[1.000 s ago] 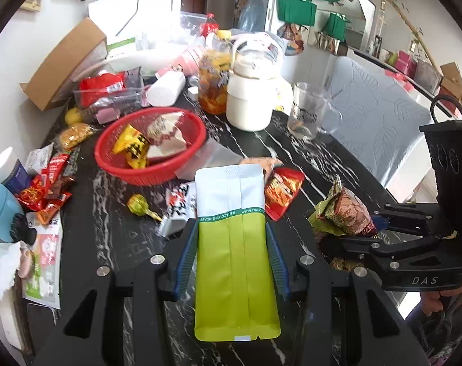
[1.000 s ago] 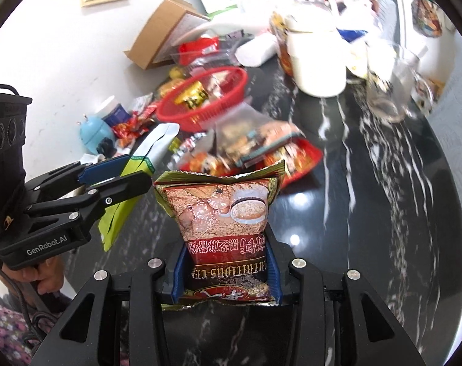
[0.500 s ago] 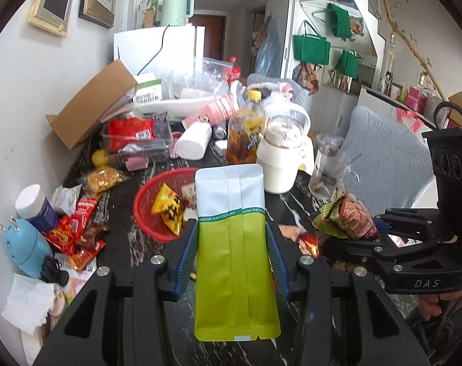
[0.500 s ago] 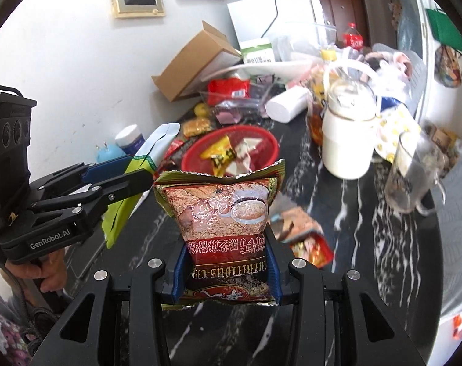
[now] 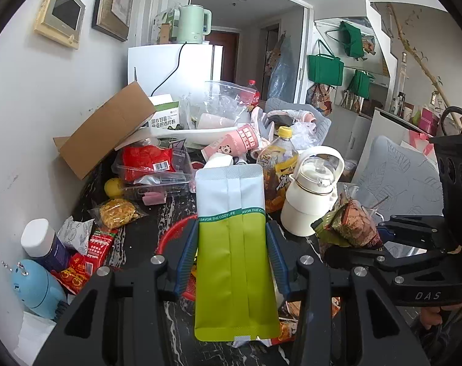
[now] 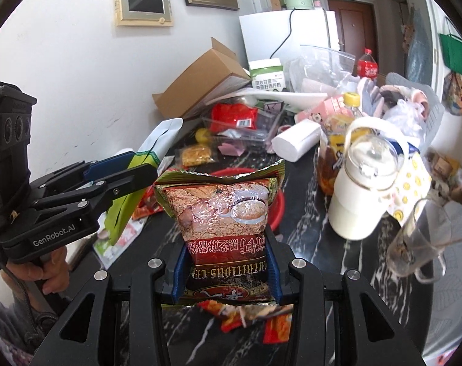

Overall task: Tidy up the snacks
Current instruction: 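Carry the green-white packet with the left gripper while the right gripper carries the nut bag toward the red basket, then lower both bags into the red basket and open both grippers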

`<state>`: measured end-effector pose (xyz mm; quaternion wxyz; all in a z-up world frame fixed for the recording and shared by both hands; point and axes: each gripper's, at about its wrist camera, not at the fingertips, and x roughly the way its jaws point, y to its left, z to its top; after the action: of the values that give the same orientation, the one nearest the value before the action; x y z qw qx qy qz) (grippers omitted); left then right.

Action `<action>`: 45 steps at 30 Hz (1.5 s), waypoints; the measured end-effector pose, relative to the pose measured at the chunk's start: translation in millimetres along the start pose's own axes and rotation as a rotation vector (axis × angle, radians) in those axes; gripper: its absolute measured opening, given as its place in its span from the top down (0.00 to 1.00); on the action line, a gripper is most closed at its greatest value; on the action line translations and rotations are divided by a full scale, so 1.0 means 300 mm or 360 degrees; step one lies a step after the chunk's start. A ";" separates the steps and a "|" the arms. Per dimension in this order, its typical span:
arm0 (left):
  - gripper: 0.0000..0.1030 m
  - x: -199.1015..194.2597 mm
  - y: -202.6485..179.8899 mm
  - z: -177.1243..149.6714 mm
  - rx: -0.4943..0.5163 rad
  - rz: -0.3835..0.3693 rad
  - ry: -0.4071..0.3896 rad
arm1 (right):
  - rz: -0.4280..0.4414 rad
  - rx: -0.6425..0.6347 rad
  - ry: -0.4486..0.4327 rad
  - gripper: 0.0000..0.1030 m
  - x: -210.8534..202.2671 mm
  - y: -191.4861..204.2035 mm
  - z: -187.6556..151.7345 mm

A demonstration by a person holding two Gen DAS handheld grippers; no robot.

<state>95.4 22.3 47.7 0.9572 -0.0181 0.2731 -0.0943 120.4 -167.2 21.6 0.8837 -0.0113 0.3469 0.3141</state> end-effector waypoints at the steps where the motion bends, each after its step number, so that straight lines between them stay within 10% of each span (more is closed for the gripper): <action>1: 0.58 0.011 0.008 0.005 -0.0003 0.0002 0.0000 | -0.0005 -0.0004 0.0000 0.60 0.013 -0.002 0.012; 24: 0.57 0.327 0.129 0.014 -0.0064 0.0019 0.0081 | 0.0001 -0.0026 0.0116 0.60 0.270 -0.072 0.116; 45: 0.53 0.291 0.174 -0.004 -0.0074 0.0171 0.0115 | 0.0006 -0.0038 0.0166 0.60 0.314 -0.071 0.121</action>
<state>176.4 56.9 -3.1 0.9498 -0.0222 0.3100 -0.0370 207.5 -124.0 -13.4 0.8636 -0.0378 0.3888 0.3188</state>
